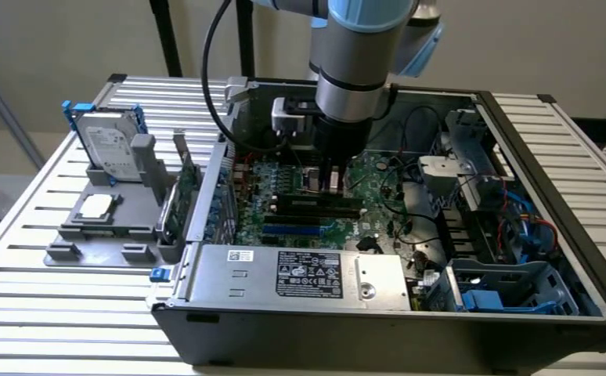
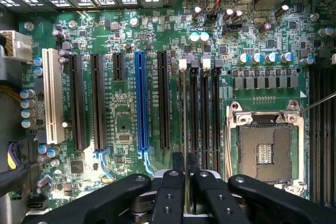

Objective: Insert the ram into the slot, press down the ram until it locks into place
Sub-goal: 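Insert the ram into the slot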

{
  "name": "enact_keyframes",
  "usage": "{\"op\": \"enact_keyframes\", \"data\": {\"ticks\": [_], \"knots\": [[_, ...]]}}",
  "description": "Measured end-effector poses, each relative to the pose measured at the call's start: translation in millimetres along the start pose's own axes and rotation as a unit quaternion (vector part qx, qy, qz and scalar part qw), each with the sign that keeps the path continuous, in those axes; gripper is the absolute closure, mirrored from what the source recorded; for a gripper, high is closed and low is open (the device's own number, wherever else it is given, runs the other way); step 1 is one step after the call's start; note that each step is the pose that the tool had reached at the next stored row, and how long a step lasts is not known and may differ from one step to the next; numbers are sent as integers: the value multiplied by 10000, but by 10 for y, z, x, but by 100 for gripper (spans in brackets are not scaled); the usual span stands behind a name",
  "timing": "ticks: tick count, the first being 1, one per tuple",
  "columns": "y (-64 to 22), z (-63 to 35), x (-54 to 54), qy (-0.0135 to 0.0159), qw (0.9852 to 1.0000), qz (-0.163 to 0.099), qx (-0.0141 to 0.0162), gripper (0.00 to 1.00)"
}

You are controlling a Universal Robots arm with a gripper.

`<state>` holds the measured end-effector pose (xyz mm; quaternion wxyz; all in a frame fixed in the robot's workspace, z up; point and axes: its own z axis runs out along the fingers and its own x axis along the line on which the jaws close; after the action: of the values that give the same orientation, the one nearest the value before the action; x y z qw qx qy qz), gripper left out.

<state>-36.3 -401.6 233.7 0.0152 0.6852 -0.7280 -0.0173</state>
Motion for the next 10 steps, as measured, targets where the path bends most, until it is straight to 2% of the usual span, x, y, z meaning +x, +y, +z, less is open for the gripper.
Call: {"op": "enact_keyframes", "data": {"ticks": [10], "knots": [[9,43,-9,2,10000,0,-18,86]]}}
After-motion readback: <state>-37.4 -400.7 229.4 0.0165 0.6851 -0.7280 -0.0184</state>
